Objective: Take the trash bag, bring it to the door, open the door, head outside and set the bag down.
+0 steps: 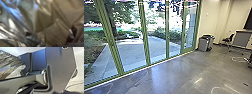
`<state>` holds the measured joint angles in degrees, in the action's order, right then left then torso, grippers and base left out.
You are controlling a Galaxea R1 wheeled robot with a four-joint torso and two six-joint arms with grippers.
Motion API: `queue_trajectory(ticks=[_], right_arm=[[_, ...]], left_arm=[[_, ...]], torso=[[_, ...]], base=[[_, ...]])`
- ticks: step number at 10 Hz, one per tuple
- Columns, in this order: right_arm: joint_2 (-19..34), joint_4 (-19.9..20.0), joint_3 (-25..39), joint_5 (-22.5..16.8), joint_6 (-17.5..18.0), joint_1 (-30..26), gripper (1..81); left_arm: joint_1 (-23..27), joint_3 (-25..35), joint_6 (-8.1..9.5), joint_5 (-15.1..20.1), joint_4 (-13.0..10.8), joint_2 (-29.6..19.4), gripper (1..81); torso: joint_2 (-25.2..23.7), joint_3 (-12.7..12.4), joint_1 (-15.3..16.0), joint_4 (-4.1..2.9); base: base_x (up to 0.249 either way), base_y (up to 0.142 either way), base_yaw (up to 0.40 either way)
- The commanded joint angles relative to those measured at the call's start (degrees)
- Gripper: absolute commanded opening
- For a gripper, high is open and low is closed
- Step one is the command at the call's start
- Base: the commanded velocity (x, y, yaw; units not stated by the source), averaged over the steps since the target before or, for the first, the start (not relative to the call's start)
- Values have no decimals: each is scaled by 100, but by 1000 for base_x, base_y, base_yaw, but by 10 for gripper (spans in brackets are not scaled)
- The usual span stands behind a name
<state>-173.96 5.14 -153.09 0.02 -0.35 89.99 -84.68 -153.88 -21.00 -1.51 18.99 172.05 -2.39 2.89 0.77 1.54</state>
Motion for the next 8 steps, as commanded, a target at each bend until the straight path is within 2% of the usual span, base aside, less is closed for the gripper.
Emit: queue_trajectory(ticks=[1,8], right_arm=[[-54,-31,26,-354,-9,-231,811],[-62,-31,17,-354,-17,-213,811]], left_arm=[[271,7,-35,345,-36,6,10],[280,7,-35,345,-45,6,10]], torso=[[0,0,0,0],[0,0,0,0]], base=[[0,0,-332],[0,0,-293]])
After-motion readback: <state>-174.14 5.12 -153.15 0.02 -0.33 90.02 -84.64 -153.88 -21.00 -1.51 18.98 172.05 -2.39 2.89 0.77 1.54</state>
